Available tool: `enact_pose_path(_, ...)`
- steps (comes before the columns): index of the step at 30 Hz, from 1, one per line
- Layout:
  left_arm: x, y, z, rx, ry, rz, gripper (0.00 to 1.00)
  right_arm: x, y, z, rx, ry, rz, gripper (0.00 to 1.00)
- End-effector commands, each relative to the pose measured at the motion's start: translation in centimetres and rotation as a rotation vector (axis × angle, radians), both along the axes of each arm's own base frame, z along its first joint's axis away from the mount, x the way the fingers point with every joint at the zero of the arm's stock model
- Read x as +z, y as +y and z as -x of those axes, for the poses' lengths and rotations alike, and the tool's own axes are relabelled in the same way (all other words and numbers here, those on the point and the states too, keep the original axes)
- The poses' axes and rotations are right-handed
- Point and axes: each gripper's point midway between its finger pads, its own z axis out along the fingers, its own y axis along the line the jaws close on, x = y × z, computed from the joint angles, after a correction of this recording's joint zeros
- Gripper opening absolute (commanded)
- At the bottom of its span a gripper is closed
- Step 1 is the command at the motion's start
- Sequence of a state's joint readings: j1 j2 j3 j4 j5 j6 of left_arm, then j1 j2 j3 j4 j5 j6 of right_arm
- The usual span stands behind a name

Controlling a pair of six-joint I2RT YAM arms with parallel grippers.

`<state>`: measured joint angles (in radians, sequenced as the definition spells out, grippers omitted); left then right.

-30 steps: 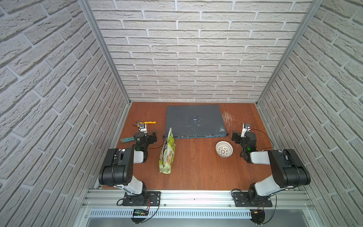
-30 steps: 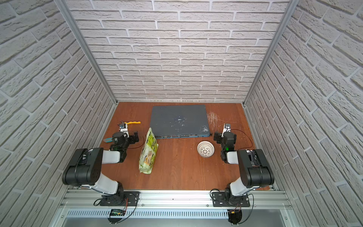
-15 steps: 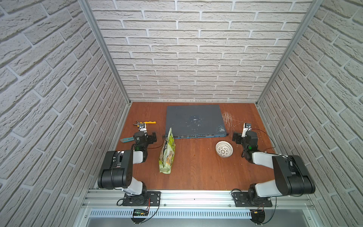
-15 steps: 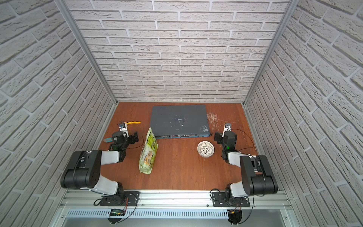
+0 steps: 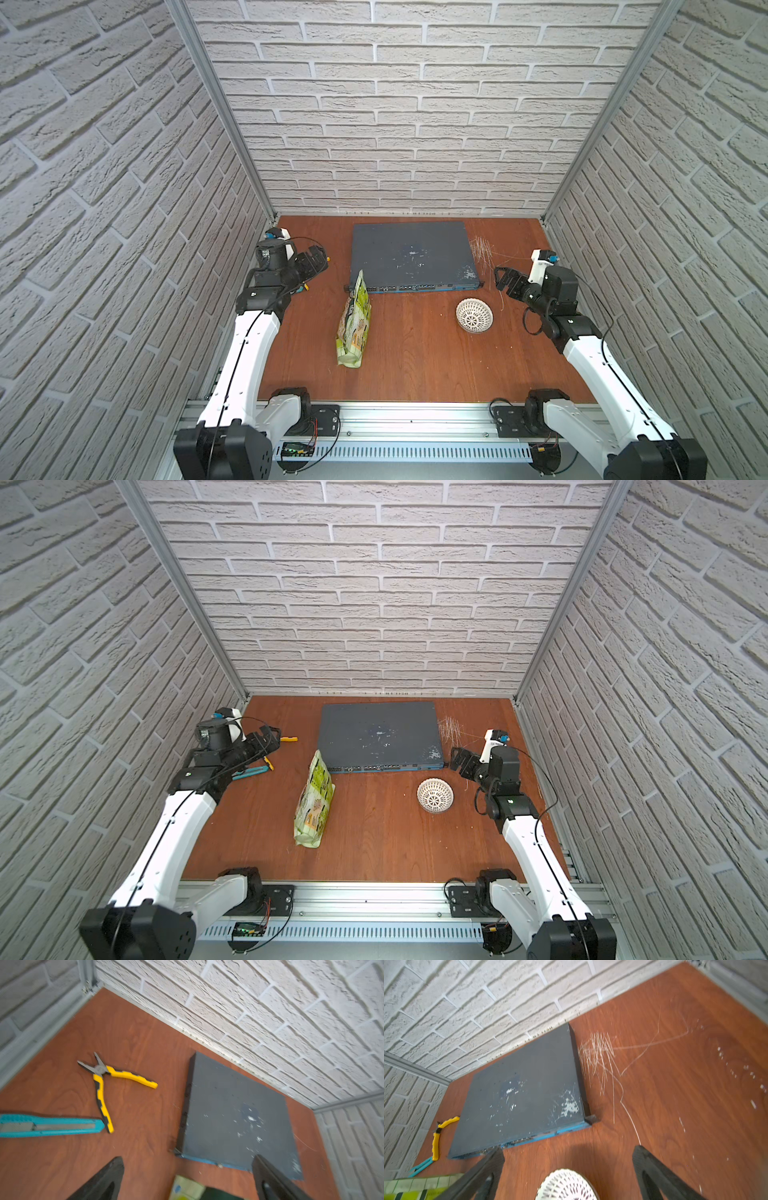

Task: Pour the oats into the breakfast bowl
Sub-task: Move the oats bag to the center of the board.

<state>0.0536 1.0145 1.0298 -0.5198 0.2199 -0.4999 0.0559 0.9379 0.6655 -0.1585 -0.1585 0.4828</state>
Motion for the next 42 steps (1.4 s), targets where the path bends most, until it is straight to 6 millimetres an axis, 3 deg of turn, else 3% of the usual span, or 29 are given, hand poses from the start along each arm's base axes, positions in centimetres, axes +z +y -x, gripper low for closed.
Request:
enact_pose_path(1, 0.0, -4.9, 7.0, -0.172, 0.185, 0.12, 0.98, -0.1, 0.6, 1.0, 0.024, 0.074, -0.031, 0.99)
enact_pose_path(4, 1.1, -7.3, 9.6, -0.267, 0.203, 0.149, 0.97, -0.4, 0.6, 1.0, 0.025, 0.09, -0.027, 0.99)
enact_pose_path(8, -0.4, -9.2, 11.5, -0.343, 0.303, 0.079, 0.94, -0.3, 0.8, 1.1, 0.032, 0.092, -0.033, 0.99)
enact_pose_path(14, -3.8, -9.0, 11.1, -0.318, 0.407, -0.103, 0.82, 0.2, 0.5, 1.7, 0.021, 0.095, -0.022, 0.99)
enact_pose_path(24, -5.7, -10.9, 9.2, -0.387, 0.446, -0.128, 0.25, 0.8, 0.3, 2.8, 0.033, 0.11, 0.013, 0.99)
enact_pose_path(29, -4.9, -12.4, 8.3, -0.419, 0.389, -0.069, 0.0, 0.9, 0.8, 3.1, 0.055, 0.114, -0.007, 1.0)
enact_pose_path(42, 0.3, -21.5, 5.2, -0.602, 0.181, 0.006, 0.0, 2.2, 4.2, 2.6, 0.138, 0.091, -0.175, 0.98)
